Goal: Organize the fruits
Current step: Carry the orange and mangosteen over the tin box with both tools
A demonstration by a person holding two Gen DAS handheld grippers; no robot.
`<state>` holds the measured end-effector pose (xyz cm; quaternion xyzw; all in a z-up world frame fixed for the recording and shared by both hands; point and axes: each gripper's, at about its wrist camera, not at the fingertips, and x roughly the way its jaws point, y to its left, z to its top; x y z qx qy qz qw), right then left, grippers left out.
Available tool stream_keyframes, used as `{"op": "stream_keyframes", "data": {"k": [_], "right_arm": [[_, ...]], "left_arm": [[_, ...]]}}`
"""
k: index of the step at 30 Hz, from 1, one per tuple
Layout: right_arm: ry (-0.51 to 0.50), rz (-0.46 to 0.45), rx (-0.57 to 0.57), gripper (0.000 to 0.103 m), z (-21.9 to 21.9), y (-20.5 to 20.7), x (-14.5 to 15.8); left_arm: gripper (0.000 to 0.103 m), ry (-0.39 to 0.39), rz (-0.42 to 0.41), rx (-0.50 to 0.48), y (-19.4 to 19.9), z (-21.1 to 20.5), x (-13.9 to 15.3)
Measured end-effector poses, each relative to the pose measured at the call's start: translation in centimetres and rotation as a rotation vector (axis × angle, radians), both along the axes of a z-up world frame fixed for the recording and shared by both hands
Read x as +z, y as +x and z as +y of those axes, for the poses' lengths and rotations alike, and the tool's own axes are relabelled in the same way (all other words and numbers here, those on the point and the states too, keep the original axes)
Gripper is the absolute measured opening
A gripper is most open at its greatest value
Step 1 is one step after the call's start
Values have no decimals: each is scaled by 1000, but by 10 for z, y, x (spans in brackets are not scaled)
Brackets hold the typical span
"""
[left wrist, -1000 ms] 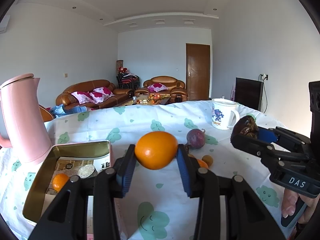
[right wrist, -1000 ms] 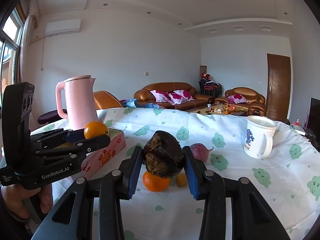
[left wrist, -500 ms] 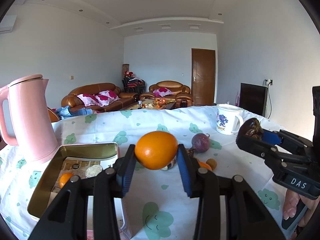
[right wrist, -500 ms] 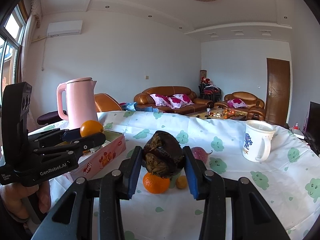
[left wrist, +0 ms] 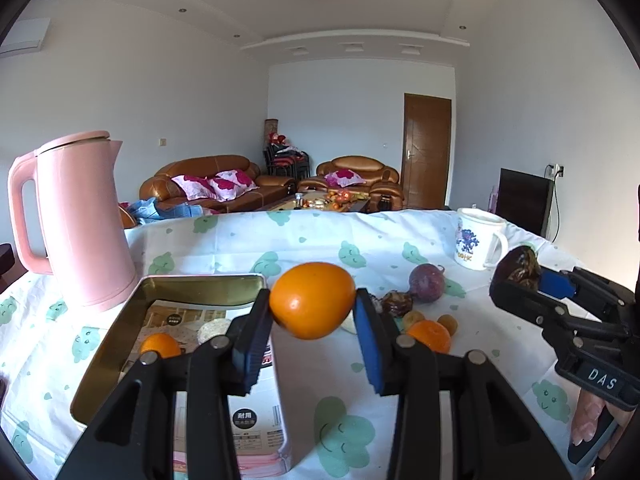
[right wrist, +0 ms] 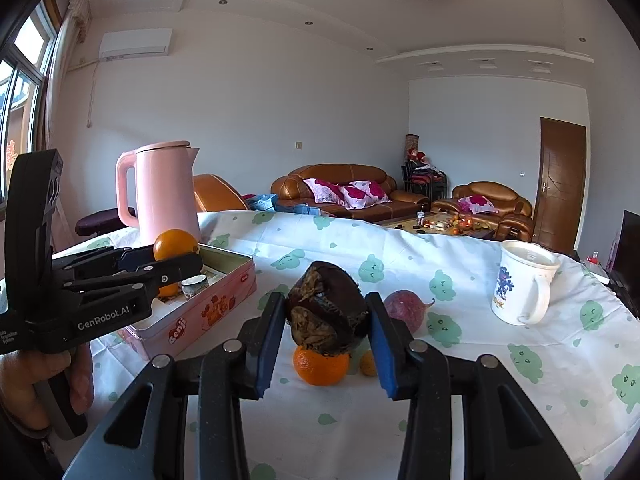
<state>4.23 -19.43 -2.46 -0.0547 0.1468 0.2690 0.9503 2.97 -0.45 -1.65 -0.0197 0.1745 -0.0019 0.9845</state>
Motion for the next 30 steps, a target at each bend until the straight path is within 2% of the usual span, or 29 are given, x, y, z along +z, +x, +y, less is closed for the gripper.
{"op": "stream_keyframes", "data": {"k": [19,30], "right_arm": [[-47,26,108,43,54,11,6],[-83,20,203,43,101,12,17]], "left_arm": [[42,1,86,93,5,44,-6],[42,5,125,148,2,73,-6]]}}
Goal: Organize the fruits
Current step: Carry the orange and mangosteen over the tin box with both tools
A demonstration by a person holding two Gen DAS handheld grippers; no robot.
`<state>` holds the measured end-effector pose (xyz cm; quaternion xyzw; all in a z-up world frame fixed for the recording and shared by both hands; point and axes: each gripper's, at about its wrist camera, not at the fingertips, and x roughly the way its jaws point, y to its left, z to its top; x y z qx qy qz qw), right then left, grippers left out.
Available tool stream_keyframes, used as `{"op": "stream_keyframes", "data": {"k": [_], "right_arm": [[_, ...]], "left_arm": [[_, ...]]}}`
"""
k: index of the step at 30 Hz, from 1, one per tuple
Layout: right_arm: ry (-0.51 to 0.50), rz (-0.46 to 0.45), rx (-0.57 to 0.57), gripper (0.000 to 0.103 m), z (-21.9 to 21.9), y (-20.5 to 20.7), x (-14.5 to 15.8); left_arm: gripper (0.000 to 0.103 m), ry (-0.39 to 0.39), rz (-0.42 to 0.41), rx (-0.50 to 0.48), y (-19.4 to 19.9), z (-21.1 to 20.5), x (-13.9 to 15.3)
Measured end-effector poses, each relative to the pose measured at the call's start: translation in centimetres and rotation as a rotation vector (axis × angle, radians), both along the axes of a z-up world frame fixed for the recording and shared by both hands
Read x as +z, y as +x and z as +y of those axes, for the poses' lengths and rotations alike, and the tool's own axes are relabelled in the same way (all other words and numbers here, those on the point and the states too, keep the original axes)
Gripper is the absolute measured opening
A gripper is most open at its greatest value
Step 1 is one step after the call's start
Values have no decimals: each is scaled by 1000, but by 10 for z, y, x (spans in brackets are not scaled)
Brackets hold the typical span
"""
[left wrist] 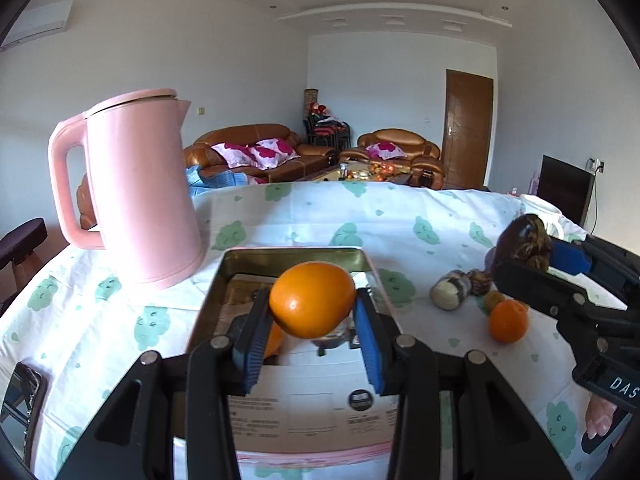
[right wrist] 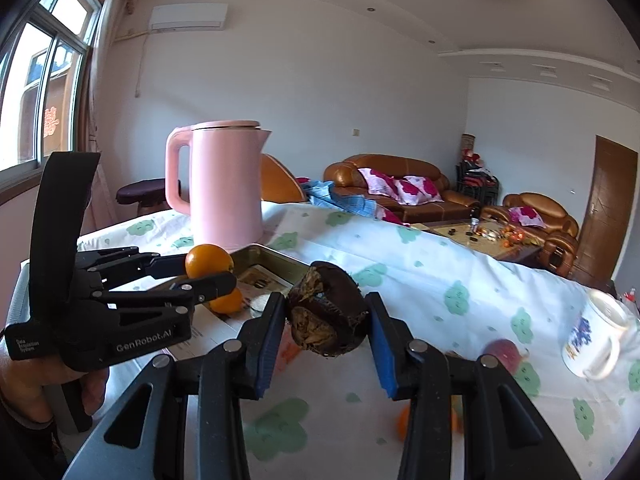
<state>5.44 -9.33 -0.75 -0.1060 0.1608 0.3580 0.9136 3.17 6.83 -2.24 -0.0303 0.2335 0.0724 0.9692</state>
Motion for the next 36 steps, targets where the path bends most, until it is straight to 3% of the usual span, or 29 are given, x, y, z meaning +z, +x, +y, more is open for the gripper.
{"op": "stream_keyframes", "data": {"k": [21,36], "right_arm": [[-39,81,118,43,65,10,-16],[-79,160,145,43,84,21,-34]], "left_arm": [[42,-1,96,85,-1,50,-12],[42,2,169,65,9,54,-20]]}}
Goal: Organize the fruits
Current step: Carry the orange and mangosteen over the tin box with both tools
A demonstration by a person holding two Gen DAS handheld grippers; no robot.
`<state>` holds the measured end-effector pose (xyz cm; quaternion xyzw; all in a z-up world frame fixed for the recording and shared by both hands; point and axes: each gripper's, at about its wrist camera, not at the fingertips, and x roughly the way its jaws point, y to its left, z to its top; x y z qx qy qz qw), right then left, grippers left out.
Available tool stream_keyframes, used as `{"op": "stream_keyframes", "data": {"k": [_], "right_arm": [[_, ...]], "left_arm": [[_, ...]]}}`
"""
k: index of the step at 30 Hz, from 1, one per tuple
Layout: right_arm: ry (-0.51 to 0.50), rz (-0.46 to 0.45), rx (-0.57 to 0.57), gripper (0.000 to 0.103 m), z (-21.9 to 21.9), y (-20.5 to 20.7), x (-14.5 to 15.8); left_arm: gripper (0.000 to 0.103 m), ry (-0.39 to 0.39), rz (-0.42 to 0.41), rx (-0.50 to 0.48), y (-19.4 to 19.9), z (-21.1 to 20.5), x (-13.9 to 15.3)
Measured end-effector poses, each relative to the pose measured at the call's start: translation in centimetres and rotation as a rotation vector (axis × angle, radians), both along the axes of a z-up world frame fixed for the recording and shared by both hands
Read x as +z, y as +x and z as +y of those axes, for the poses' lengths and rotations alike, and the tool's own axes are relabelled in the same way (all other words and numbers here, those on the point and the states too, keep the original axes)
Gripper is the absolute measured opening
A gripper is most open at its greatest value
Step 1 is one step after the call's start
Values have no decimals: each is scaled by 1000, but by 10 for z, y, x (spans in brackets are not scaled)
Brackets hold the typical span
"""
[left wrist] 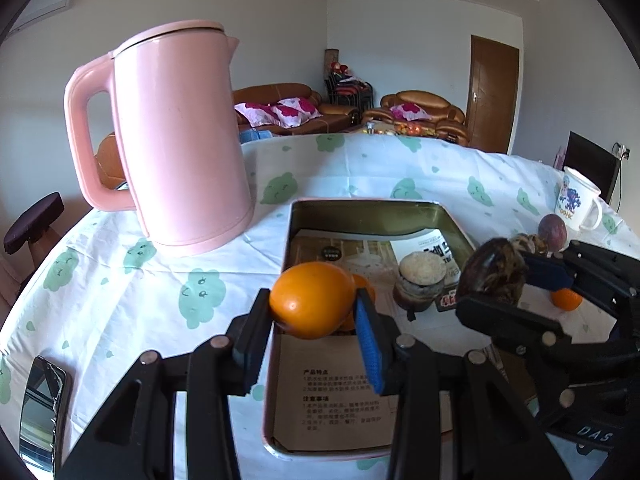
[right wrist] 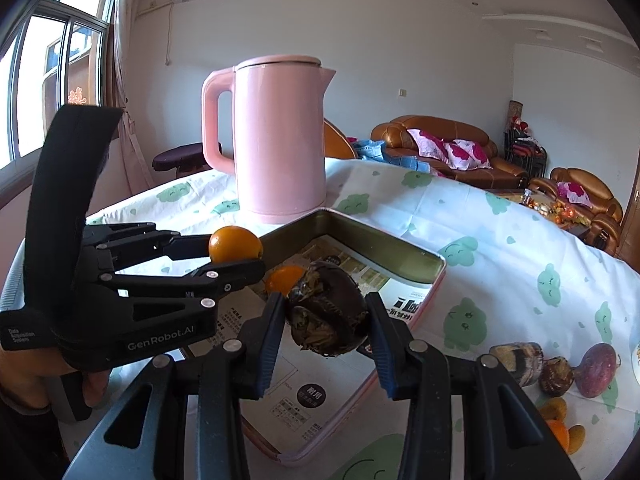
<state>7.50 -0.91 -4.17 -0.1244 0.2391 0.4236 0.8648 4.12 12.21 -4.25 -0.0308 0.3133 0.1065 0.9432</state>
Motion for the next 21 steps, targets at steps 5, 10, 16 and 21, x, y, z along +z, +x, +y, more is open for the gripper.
{"op": "stream_keyframes", "data": {"k": [5,10,16,21], "right_arm": [[-7,20,5,43,2,2,-2],[-23,45,3,43,5,6,-5],[-48,81,9,43,9,11,-10],[-62,90,8,43,11,11,-11]], "left_arm": [[42,-5,12,2,3,1,-2],[42,19,38,-2,8,-3,-5],[43,45,54,2,12,-6,-7],[43,48,66,3,14,-7,-9]]}}
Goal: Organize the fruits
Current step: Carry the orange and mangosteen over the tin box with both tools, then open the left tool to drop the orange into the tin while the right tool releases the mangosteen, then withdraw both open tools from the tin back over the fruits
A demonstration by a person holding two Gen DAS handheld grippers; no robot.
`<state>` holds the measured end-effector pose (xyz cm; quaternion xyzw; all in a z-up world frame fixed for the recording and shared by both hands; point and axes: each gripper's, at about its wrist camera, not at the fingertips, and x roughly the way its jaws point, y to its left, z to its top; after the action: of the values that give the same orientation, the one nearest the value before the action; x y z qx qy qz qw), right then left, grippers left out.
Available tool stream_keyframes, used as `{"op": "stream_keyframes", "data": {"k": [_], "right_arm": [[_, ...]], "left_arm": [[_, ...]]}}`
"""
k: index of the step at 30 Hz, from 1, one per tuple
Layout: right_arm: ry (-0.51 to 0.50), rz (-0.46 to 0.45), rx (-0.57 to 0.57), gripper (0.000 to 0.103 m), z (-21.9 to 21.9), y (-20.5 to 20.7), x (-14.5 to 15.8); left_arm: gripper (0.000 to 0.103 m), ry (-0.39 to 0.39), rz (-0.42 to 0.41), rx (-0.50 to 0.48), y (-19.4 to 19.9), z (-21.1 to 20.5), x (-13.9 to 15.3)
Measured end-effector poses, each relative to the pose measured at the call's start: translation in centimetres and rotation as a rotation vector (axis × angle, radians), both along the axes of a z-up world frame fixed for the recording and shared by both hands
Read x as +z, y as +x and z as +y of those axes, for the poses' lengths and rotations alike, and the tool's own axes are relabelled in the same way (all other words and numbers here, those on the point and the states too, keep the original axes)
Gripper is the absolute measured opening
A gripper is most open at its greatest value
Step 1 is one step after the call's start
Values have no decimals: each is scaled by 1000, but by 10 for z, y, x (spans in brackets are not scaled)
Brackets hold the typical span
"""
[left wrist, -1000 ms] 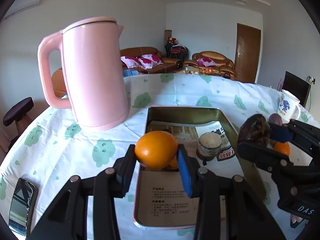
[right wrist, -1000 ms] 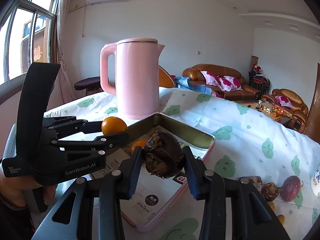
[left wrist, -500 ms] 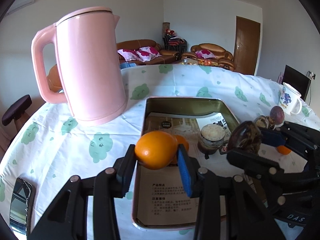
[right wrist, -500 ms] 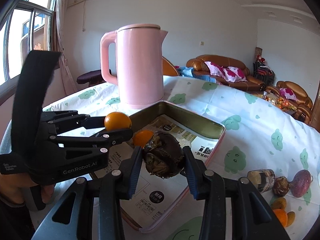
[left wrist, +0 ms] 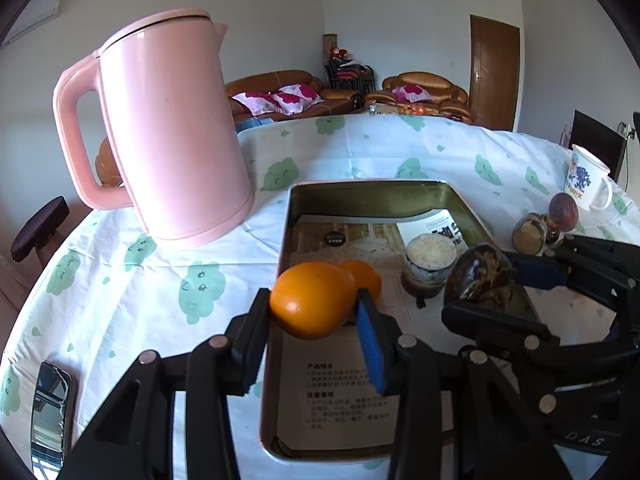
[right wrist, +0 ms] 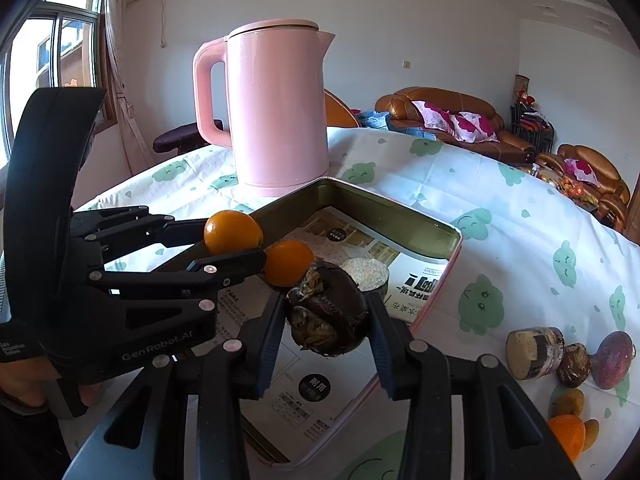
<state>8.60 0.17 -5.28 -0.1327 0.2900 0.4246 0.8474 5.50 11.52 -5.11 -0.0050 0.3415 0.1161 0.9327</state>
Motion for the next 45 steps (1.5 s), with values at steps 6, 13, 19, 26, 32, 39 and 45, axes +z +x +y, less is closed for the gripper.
{"op": "stream_keyframes", "data": {"k": [6,13,19,26,32,39,45], "right_arm": [[-10,5,3,43,2,1,-1],[-19,11,1,43,5,2,-2],[-13,10,-12,52,2,3,-1],[14,-25,-49,61,-7,0,3],[52,-48,-123,61,-31,1,9],[47,-81,-288,61,-105,5,21],[-8,-65,-454,61,-176,20,11]], "left_arm": [[47,13,5,0,2,-2,-1],[55,41,1,6,1,-5,0],[74,26,-21,48,-5,2,3],[81,-4,-42,73,-12,7,6],[93,-32,-97,44,-18,-5,18],[99,-44,-159,-43,-18,-45,32],[100,-69,-144,-154,-8,-87,30]]}}
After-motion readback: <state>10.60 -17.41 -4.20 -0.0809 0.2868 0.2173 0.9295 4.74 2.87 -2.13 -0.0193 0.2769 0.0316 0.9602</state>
